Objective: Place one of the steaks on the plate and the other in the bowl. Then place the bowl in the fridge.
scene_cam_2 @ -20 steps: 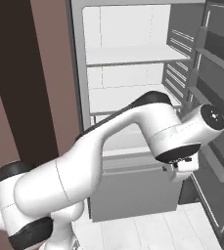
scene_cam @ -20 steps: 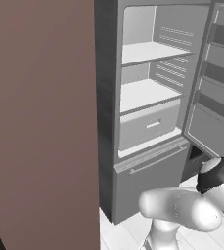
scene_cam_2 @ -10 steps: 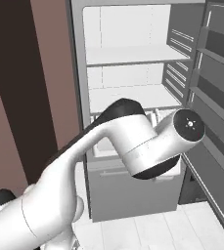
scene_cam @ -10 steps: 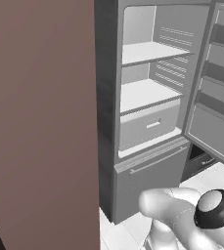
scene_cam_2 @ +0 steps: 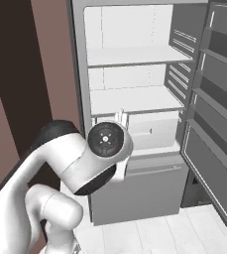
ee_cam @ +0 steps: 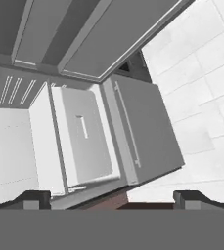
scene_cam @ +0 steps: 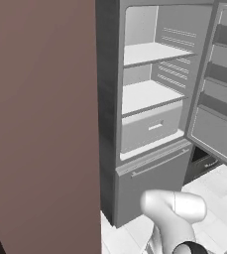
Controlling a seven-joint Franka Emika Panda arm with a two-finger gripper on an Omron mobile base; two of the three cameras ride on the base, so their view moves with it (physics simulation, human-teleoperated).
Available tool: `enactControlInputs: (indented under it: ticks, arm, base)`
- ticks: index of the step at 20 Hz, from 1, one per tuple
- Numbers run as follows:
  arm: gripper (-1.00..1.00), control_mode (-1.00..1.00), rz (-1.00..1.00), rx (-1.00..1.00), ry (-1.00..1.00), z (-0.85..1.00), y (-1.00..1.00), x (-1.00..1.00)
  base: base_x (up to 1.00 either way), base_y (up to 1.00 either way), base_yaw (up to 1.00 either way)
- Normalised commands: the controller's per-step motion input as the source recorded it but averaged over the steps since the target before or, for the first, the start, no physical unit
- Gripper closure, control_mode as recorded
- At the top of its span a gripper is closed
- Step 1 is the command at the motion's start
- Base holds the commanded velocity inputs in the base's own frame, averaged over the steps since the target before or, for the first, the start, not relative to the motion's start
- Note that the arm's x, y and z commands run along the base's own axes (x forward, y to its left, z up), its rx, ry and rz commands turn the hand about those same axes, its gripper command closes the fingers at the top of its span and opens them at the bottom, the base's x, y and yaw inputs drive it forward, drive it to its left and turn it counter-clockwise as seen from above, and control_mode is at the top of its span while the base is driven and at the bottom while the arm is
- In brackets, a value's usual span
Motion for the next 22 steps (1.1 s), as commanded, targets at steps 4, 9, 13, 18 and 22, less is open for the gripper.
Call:
enactControlInputs:
  ticks: [4, 9, 13, 18, 22]
  arm:
    - [-1.00, -1.00, -0.18, -0.01, -0.03, 0.14, 0.61, -0.06]
    - [-1.00, -1.00, -0.29, 0.12, 0.00, 0.44, 0.03, -0.06]
    - [-1.00, -1.00, -0.36, 0.23, 0.00, 0.43, -0.03, -0.13]
    - [-1.00, -1.00, -0.35, 0.27, 0.00, 0.18, -0.07, -0.42]
    - [-1.00, -1.00, -0.15, 0.28, 0.00, 0.00, -0.17, -0.46]
  base:
    - [0.00, 0.00, 0.00]
    - [0.00, 0.00, 0.00]
    - [0.00, 0.00, 0.00]
    - [0.00, 0.00, 0.00]
    - [0.00, 0.00, 0.00]
